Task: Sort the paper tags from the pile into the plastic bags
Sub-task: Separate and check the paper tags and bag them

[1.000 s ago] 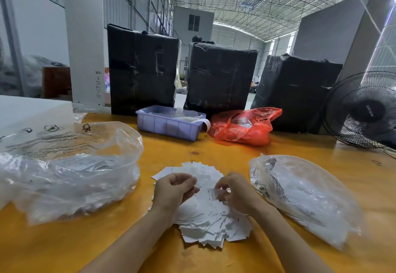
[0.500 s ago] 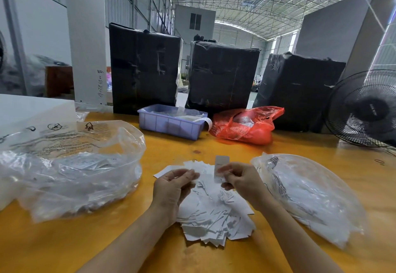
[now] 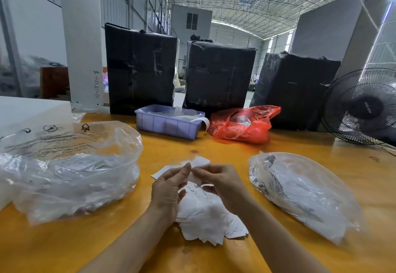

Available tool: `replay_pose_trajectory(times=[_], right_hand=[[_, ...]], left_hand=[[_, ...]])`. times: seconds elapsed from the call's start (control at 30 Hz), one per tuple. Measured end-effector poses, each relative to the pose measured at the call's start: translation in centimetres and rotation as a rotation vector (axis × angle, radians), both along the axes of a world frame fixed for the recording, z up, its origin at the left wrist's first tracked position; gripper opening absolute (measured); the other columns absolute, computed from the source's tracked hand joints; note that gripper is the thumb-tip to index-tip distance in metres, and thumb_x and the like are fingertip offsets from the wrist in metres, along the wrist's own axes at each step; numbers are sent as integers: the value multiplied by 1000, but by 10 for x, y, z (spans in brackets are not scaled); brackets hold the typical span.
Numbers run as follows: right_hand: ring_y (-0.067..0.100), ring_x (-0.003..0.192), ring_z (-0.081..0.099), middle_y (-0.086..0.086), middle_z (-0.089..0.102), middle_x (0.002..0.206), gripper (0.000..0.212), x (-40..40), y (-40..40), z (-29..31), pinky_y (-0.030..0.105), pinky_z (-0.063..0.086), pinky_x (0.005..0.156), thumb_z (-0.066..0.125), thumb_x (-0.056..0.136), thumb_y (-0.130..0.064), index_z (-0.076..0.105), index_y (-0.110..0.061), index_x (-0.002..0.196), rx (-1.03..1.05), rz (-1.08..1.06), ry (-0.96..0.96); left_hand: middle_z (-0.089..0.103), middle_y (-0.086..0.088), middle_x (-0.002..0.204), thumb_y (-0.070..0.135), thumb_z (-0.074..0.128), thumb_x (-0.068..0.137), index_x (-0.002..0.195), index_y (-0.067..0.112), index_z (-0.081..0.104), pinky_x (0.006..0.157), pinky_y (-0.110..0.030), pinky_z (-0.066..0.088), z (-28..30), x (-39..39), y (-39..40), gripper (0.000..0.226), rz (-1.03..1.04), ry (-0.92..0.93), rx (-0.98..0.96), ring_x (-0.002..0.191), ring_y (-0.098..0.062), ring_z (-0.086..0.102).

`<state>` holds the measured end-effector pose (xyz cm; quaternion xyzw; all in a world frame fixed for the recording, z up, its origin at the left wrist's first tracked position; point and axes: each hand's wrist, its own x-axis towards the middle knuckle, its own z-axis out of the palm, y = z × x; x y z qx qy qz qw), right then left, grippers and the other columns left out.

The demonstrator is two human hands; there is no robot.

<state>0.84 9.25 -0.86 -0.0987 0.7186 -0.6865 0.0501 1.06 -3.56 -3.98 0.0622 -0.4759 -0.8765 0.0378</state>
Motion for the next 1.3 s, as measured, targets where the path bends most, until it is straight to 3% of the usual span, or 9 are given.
replay_pose_trajectory(times=[0.17, 0.3, 0.47, 0.6, 0.73, 0.8, 0.93, 1.07, 1.3], right_hand=[[5, 61, 59, -3, 68, 67, 10, -2, 7, 6, 15, 42, 56, 69, 84, -20, 73, -16, 75, 3, -92, 59], [-2, 49, 54, -7, 65, 55, 15, -3, 16, 10, 8, 40, 49, 74, 78, -14, 71, -14, 64, 86, -3, 161], [4, 58, 57, -3, 67, 60, 26, -4, 22, 11, 15, 42, 58, 78, 58, -40, 71, -15, 61, 244, 52, 197], [1, 63, 60, -7, 70, 68, 18, -5, 29, 14, 13, 44, 58, 75, 73, -35, 75, -18, 76, 321, 82, 127], [11, 64, 60, 2, 70, 71, 14, -9, 36, 14, 17, 46, 60, 68, 85, -16, 74, -5, 91, 155, -44, 72], [16, 61, 61, 8, 66, 71, 26, -10, 35, 15, 18, 49, 58, 67, 82, -1, 64, 0, 109, 46, -114, 74], [22, 64, 68, 16, 68, 81, 62, -11, 32, 17, 25, 54, 59, 71, 77, 6, 37, -20, 121, -82, -155, 61], [15, 62, 68, 6, 71, 75, 28, -9, 27, 18, 22, 53, 60, 71, 79, -3, 61, 1, 106, 11, -143, 169], [2, 60, 64, -11, 70, 64, 19, -6, 22, 18, 13, 49, 57, 73, 76, 3, 68, -15, 80, 124, -126, 369]], left_hand=[[65, 6, 69, 27, 76, 62, 66, 18, 67, 66, -29, 37, -2, 4, 2, 13, -60, 33, -149, 82, -16, 53], [70, 4, 85, 44, 73, 54, 88, 16, 71, 68, -28, 40, 1, 8, 1, 44, -120, 94, -284, 86, -13, 58], [74, 5, 84, 43, 75, 52, 81, 19, 74, 65, -27, 39, 1, 8, -2, 38, -133, 145, -359, 85, -6, 62], [72, 4, 73, 33, 77, 55, 81, 11, 73, 64, -27, 40, -2, 4, -2, 34, -43, 72, -258, 80, -13, 60], [68, 6, 66, 27, 78, 60, 77, 12, 70, 62, -26, 40, -5, -1, -5, 24, 7, 23, -200, 68, -12, 56], [71, 5, 67, 25, 78, 63, 78, 13, 69, 60, -24, 40, -6, -2, -6, 21, -9, 28, -208, 63, -9, 57], [72, 1, 67, 21, 76, 66, 79, 9, 70, 48, -13, 41, -7, -1, -4, 19, -56, 88, -268, 51, -3, 55], [73, 2, 69, 21, 75, 71, 80, 11, 71, 56, -19, 40, -8, -1, -2, 14, -67, 111, -369, 51, 1, 56], [74, 2, 74, 27, 75, 68, 80, 12, 71, 61, -24, 40, -5, 3, -3, 20, -87, 116, -392, 54, -1, 57]])
